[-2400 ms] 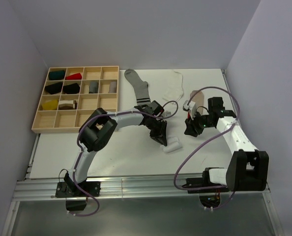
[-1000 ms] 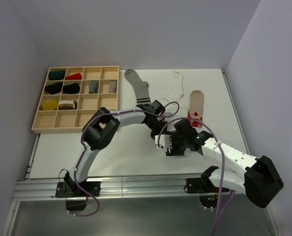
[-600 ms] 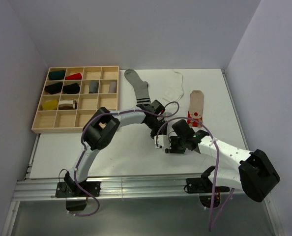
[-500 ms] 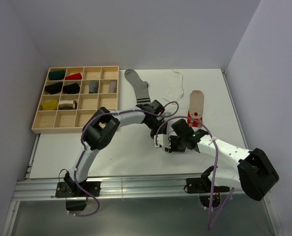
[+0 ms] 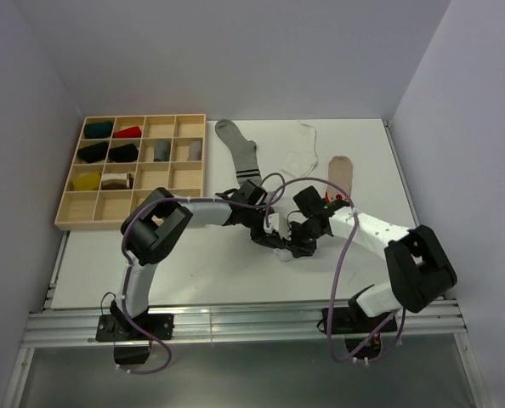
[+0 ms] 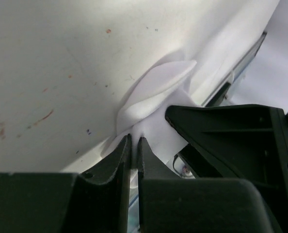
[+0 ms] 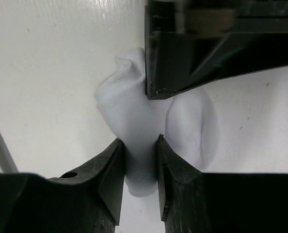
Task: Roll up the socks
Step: Roll the sock at the center of the board.
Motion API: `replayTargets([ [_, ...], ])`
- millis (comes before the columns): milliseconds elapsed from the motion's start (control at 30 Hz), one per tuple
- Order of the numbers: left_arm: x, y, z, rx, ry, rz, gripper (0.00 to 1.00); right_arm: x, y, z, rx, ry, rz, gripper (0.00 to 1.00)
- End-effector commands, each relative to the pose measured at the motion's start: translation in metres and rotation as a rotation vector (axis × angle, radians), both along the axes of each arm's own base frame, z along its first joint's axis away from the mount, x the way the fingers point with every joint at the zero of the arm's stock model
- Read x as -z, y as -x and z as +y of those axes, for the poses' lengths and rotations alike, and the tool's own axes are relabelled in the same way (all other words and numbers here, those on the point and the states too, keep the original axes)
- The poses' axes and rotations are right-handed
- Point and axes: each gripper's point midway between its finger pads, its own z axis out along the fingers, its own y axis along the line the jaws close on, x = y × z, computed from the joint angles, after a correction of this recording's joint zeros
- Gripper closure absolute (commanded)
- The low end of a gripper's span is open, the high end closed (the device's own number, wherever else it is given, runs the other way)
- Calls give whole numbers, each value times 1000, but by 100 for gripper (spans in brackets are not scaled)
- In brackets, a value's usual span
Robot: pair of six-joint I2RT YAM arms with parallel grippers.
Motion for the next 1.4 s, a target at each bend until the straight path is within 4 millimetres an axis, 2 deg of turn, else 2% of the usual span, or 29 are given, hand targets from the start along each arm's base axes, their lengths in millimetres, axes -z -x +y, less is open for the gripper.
replayTargets([
  [0,-15,-29,1,-138,-7,-133,87,10,10,-7,26,28,137,75],
  [100,-25,-37,8,-194,-9,-203,87,14,6,-8,48,40,219,75],
  [167,-24,-39,19,-237,-45,-238,84,16,5,-11,74,55,281,75],
  [200,-38,-49,19,-271,-19,-293,82,17,0,-10,76,61,300,75],
  [267,-45,-50,25,-291,-14,-327,78,18,1,-11,93,66,345,75],
  [433,-53,-58,41,-347,-40,-418,73,19,-12,-10,130,76,406,75],
  [533,-56,-65,58,-394,-93,-500,72,16,-15,-9,154,82,453,75],
  [600,-61,-58,70,-425,-99,-530,70,17,-16,-8,169,87,485,75],
  [633,-54,-55,79,-454,-106,-533,69,17,-14,-8,171,88,500,75],
  [667,-67,-56,82,-473,-78,-564,69,18,-16,-7,175,88,510,75],
  [700,-68,-52,84,-465,-74,-574,69,18,-16,-6,179,89,517,75],
  [800,-74,-57,102,-494,-196,-745,68,19,-21,-5,196,94,520,75],
  [900,-87,-50,97,-409,-253,-915,66,18,-22,-5,205,102,532,75],
  [967,-90,-37,86,-276,-282,-1042,66,19,-23,-5,211,105,540,75],
  [1000,-93,-39,85,-259,-295,-1095,66,19,-23,-5,213,108,546,75],
  [1033,-92,-29,80,-148,-315,-1179,66,20,-23,-5,216,106,551,75],
  [1100,-89,-20,73,-57,-324,-1241,63,19,-24,-4,225,108,559,75],
  [1200,-95,-4,57,78,-318,-1386,57,20,-23,-4,236,113,587,75],
  [1233,-103,4,44,101,-283,-1407,56,20,-22,-4,237,117,598,75],
  [1367,-96,16,21,256,-271,-1512,53,20,-23,-4,253,122,613,76],
])
